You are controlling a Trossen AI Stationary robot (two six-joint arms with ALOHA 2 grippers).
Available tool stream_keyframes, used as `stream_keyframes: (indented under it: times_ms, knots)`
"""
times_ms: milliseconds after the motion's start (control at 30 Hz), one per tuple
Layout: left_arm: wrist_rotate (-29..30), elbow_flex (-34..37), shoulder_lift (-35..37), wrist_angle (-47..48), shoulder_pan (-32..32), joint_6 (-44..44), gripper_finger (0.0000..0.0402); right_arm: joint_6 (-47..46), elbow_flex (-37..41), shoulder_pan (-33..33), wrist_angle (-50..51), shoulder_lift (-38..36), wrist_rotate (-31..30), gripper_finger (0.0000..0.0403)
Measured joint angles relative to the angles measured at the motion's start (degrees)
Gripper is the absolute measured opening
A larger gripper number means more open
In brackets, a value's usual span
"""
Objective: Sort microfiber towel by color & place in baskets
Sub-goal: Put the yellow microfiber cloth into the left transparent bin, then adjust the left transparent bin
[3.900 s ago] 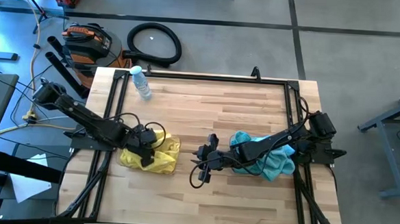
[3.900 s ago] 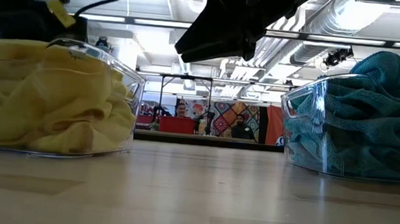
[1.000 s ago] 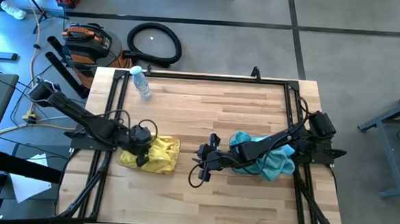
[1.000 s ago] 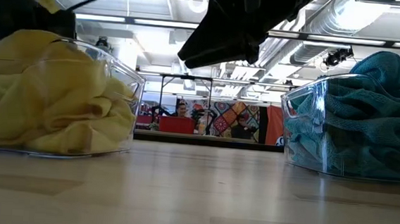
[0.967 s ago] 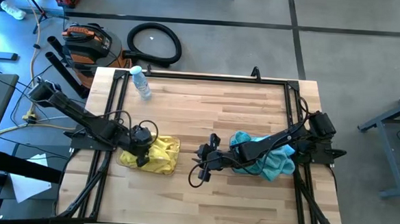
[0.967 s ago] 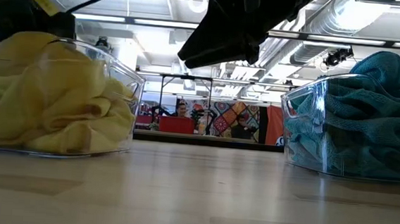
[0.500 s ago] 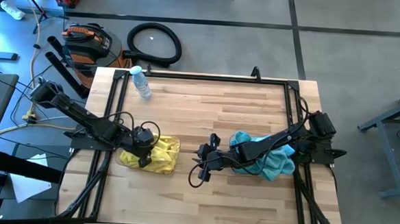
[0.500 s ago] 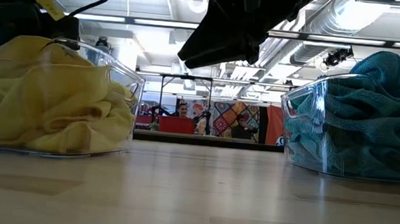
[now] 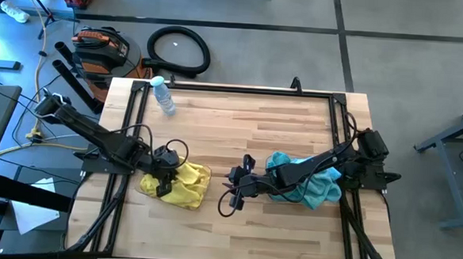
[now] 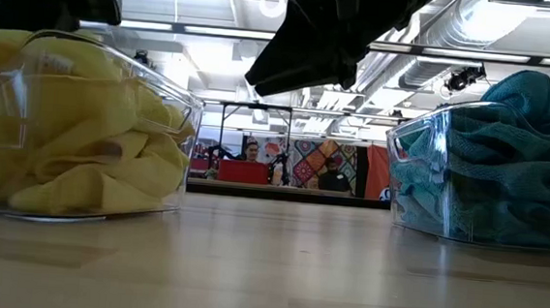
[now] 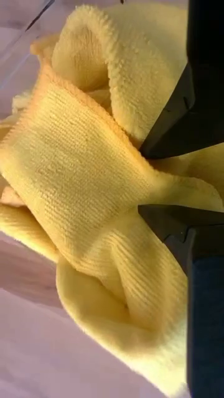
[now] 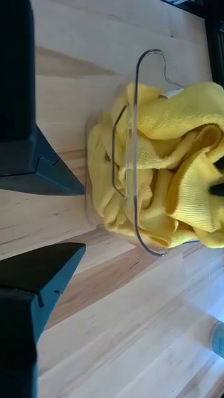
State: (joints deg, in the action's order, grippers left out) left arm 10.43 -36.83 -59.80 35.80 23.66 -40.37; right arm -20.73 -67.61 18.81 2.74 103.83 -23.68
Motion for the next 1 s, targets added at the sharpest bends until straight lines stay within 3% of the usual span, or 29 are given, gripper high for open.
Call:
stream_keyframes:
  times_ms: [200,567,800,1000]
  knots:
    - [0.64,-4.49,1.81,7.74,0.0,-1.39,0.012,0.09,-0.02,0.0,0.74,0.09,0.02,0.0129]
    - [0.35,-7.17,4.32,4.05,0.17,-1.31,0.012,0.15,-0.01,0.0,0.92,0.09,0.02,0.0129]
    - [-2.39,-7.05,-1.33,-7.34,3.7,1.98,0.012,0.04,0.0,0.0,1.33,0.09,0.02,0.0129]
    - [-2.22,-7.05,-9.26,-8.13,5.39,0.58,0.012,0.15,0.0,0.0,1.27,0.09,0.02,0.0129]
